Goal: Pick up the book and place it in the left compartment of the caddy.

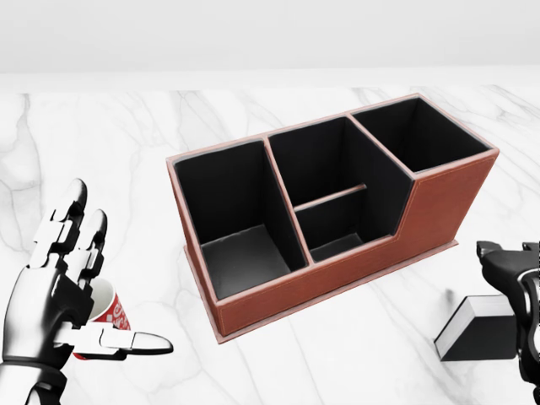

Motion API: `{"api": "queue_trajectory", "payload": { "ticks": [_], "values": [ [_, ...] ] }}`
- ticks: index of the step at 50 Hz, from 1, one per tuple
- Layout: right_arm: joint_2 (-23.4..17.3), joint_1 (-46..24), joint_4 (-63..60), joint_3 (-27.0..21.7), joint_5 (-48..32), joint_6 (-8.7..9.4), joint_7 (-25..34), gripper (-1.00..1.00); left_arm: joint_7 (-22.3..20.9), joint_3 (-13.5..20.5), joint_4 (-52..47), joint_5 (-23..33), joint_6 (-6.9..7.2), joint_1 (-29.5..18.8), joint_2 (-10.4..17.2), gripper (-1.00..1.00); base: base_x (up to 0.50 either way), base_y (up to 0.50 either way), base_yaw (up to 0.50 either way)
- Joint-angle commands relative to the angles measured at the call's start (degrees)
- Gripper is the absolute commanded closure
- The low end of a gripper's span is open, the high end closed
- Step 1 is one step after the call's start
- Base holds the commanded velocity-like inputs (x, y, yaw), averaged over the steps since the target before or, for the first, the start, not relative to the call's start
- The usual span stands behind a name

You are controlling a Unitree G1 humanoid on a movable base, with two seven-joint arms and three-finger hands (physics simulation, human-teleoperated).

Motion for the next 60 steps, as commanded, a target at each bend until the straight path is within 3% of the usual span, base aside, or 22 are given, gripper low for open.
{"api": "queue_trajectory", "payload": {
  "ticks": [1,8,9,10,11,17,20,25,26,30,34,38,42,47,50,53,60],
  "values": [
    [-0.3,-0.9,2.3,1.3,-4.2,-1.75,-6.2,-1.00,-0.2,0.0,-0.2,0.1,0.00,0.1,-0.1,-1.00,0.00,0.00,0.00],
    [-0.2,-2.8,7.0,2.7,-7.5,-3.03,-13.7,-1.00,-0.2,0.0,-0.2,0.2,0.00,0.1,0.0,-1.00,0.00,0.00,0.00],
    [0.0,-3.3,8.0,3.2,-8.2,-3.37,-15.0,-0.39,-0.2,0.0,-0.2,0.2,0.00,0.1,0.0,-1.00,0.00,0.00,0.00],
    [0.0,-3.2,8.1,3.1,-7.7,-4.09,-15.5,0.90,-0.2,0.0,-0.2,0.2,0.00,0.1,0.0,-1.00,0.00,0.00,0.00],
    [0.4,-2.8,7.9,3.0,-7.5,-3.82,-14.7,1.00,-0.3,0.0,-0.1,0.2,0.00,0.1,0.0,-1.00,0.00,0.00,0.00],
    [0.6,-4.7,10.8,3.7,-7.1,-4.25,-17.1,1.00,-0.4,0.0,-0.3,0.3,0.00,0.2,-0.1,-1.00,0.00,0.00,0.00],
    [-0.1,-4.4,11.4,3.6,-6.1,-6.25,-18.5,1.00,-0.4,-0.1,-0.4,0.5,0.00,0.4,-0.1,-1.00,0.00,0.00,0.00],
    [-0.4,-4.9,9.0,3.1,-4.6,-7.54,-17.1,1.00,-0.3,0.3,-0.5,0.0,0.00,0.1,0.0,-1.00,0.00,0.00,0.00],
    [-0.7,-4.6,7.4,3.0,-3.7,-9.53,-15.1,1.00,-0.3,0.2,-0.3,0.2,0.00,0.1,0.0,-1.00,0.00,0.00,0.00],
    [-0.5,-3.9,2.8,1.7,-2.6,-9.78,-12.0,1.00,-0.2,0.4,-0.2,0.1,0.00,-0.2,0.1,-1.00,0.00,0.00,0.00],
    [-0.3,-1.5,-9.9,-0.9,2.5,-9.89,-3.2,1.00,-0.1,0.5,-0.2,0.0,0.00,-0.3,0.2,-1.00,0.00,0.00,0.00],
    [0.4,-2.0,-17.1,-2.4,2.3,-9.89,2.8,1.00,0.2,0.4,0.0,0.3,0.00,-0.3,0.1,-1.00,0.00,0.00,0.00],
    [1.6,-4.8,-21.0,-2.7,3.9,-9.89,2.9,1.00,0.1,0.8,-1.0,-0.1,0.00,-0.1,0.2,-1.00,0.00,0.00,0.00],
    [2.3,-7.8,-26.7,-2.8,6.7,-8.46,2.9,1.00,0.0,0.9,-1.0,-0.2,0.00,0.0,0.2,-1.00,0.00,0.00,0.00],
    [3.1,-9.6,-31.7,-2.8,8.2,-5.86,2.9,1.00,0.0,1.0,-1.0,-0.3,0.00,-0.1,0.2,-1.00,0.00,0.00,0.00],
    [3.8,-11.9,-34.6,-2.0,9.5,-4.45,2.9,1.00,-0.1,1.1,-1.2,-0.5,0.00,0.1,0.2,-1.00,0.00,0.00,0.00],
    [6.3,-17.6,-30.8,0.7,10.4,-1.93,2.9,1.00,-0.4,1.6,-2.3,-1.0,0.00,0.2,0.4,-1.00,0.00,0.00,0.00]
  ]
}}
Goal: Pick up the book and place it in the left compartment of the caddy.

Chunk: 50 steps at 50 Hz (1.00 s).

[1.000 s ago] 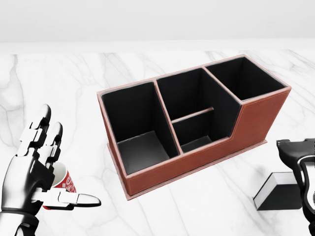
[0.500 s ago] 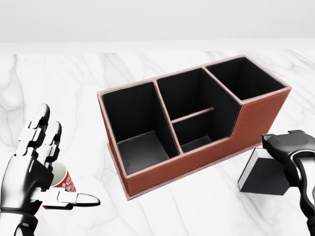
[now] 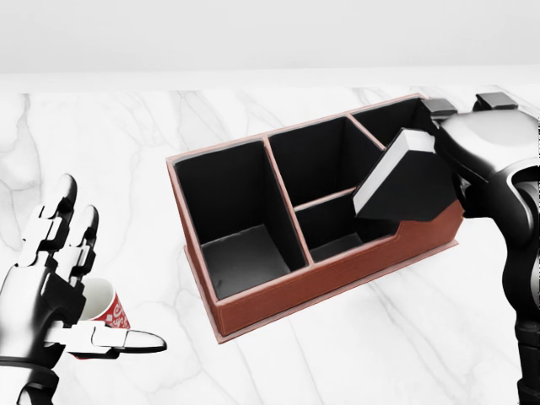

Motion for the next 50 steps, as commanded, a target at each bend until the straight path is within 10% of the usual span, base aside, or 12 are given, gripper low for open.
{"api": "queue_trajectory", "payload": {
  "ticks": [1,18,50],
  "values": [
    [3.1,-7.9,-3.3,1.7,2.5,3.91,0.0,1.00,-0.3,0.6,-1.2,-0.6,0.00,0.2,0.1,-1.00,0.00,0.00,0.00],
    [10.2,-25.6,27.1,7.8,8.2,5.80,-6.3,1.00,-0.9,1.1,-3.8,-1.0,0.00,1.0,0.0,-1.00,0.00,0.00,0.00],
    [21.0,-40.3,62.4,13.6,11.1,1.15,-25.0,1.00,-2.9,2.1,-7.0,-2.7,0.00,2.3,-0.4,-1.00,0.00,0.00,0.00]
  ]
}}
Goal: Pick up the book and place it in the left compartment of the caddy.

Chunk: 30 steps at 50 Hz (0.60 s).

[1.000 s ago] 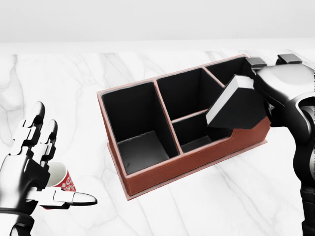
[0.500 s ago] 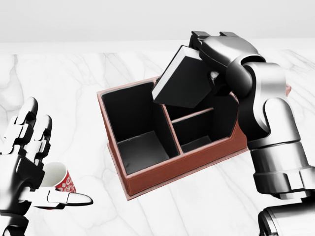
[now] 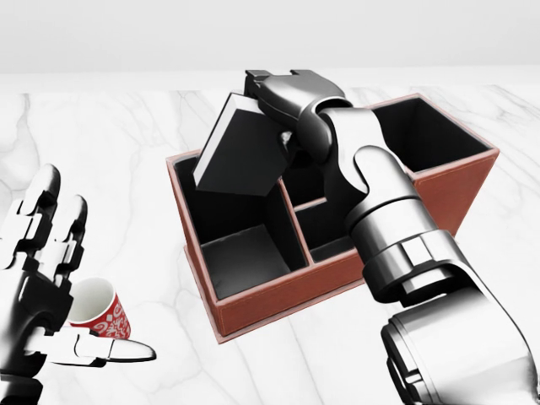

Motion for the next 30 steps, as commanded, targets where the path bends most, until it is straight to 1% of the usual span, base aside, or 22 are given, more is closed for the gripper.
{"api": "queue_trajectory", "payload": {
  "ticks": [1,8,9,10,16,30],
  "values": [
    [2.6,-3.1,7.4,-0.2,0.8,-1.22,-5.5,1.00,-0.4,0.5,-0.6,-0.7,0.00,0.0,0.0,-1.00,0.00,0.00,0.00],
    [3.1,-2.0,8.2,0.4,0.3,-1.37,-6.1,1.00,-0.4,0.3,-0.5,-0.5,0.00,0.0,-0.1,-1.00,0.00,0.00,0.00],
    [3.2,-1.8,8.3,0.5,0.1,-1.45,-6.5,1.00,-0.4,0.3,-0.5,-0.5,0.00,0.0,0.0,-1.00,0.00,0.00,0.00],
    [3.2,-1.6,8.5,1.1,-1.0,-1.64,-8.1,1.00,-0.4,0.3,-0.4,-0.5,0.00,0.0,0.0,-1.00,0.00,0.00,0.00],
    [4.0,-0.5,10.4,1.2,-2.3,-2.18,-9.5,1.00,-0.5,0.4,-0.4,-0.7,0.00,-0.1,0.1,-1.00,0.00,0.00,0.00],
    [5.7,1.1,12.1,1.8,-3.9,-2.67,-10.5,1.00,-0.5,0.5,-0.5,-0.9,0.00,-0.3,0.1,-1.00,0.00,0.00,0.00]
  ]
}}
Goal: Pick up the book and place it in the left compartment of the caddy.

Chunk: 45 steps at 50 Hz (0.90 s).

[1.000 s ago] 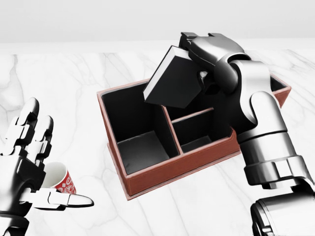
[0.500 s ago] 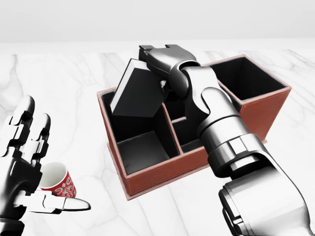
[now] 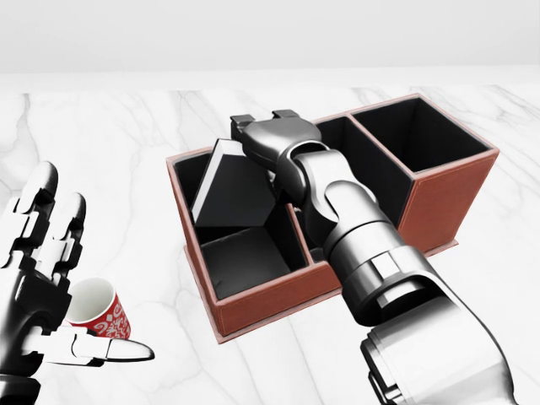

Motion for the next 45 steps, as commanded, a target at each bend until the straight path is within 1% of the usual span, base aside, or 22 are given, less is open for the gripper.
{"api": "queue_trajectory", "payload": {
  "ticks": [1,18,34,45],
  "values": [
    [1.5,0.7,0.7,-1.2,-0.4,-0.27,-2.2,1.00,-0.1,0.1,0.0,-0.2,0.00,-0.2,0.1,-1.00,0.00,0.00,0.00],
    [2.2,3.0,3.0,-0.5,-2.3,-0.86,-3.4,1.00,-0.2,0.5,-0.7,-0.6,0.00,0.2,0.1,-1.00,0.00,0.00,0.00],
    [2.2,5.5,4.0,0.1,-4.7,-1.06,-4.1,1.00,0.1,0.8,0.1,-0.8,0.00,-0.6,0.4,-1.00,0.00,0.00,0.00],
    [3.1,7.1,4.7,0.5,-6.3,-1.38,-4.3,1.00,0.1,0.7,-0.2,-0.9,0.00,-0.4,0.3,-1.00,0.00,0.00,0.00]
  ]
}}
